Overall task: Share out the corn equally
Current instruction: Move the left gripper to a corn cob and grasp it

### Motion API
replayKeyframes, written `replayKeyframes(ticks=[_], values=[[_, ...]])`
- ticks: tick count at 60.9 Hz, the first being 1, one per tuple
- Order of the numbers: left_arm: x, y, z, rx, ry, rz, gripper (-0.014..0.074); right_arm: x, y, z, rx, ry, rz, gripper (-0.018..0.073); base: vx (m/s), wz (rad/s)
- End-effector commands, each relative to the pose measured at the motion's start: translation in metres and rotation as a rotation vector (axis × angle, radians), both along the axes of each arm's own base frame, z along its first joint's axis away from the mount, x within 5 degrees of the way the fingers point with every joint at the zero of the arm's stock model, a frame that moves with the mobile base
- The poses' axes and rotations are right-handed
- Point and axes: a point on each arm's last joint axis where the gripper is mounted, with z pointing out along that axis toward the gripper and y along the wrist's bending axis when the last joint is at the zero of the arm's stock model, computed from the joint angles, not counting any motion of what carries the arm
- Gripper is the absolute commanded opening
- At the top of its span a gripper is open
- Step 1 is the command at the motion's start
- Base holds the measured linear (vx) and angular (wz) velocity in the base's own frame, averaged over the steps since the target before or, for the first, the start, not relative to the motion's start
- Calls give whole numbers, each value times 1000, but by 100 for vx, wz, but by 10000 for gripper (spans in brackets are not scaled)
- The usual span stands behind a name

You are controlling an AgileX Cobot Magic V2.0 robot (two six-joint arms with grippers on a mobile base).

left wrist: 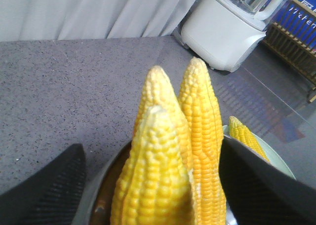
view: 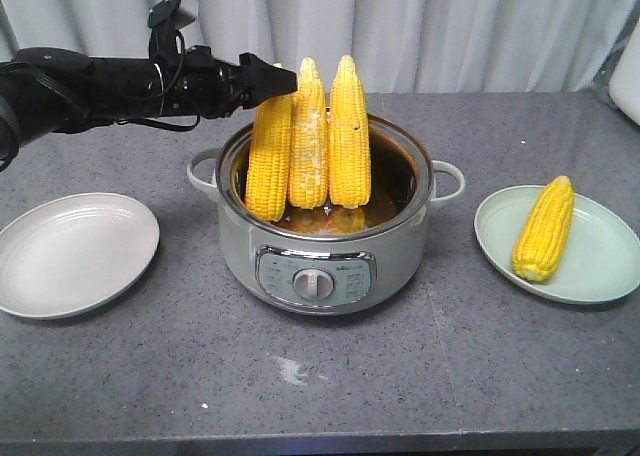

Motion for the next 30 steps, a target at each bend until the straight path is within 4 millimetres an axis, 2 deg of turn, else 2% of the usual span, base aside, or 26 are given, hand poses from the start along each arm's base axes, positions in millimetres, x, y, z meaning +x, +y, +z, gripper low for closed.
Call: replayKeyframes(ticks=[1,6,25,30], values=[[-10,-3,38,-63,-67,-5,491,-8,5,7,7,-24,30,-4,0,0],[-10,-3,37,-44,-70,-12,433,-8,5,7,7,-24,30,-4,0,0],[-13,-4,35,-14,-71,-49,52,-8,5,7,7,-24,30,-4,0,0],[-15,-5,36,-18,-71,-62,-9,-8,5,7,7,-24,30,-4,0,0]])
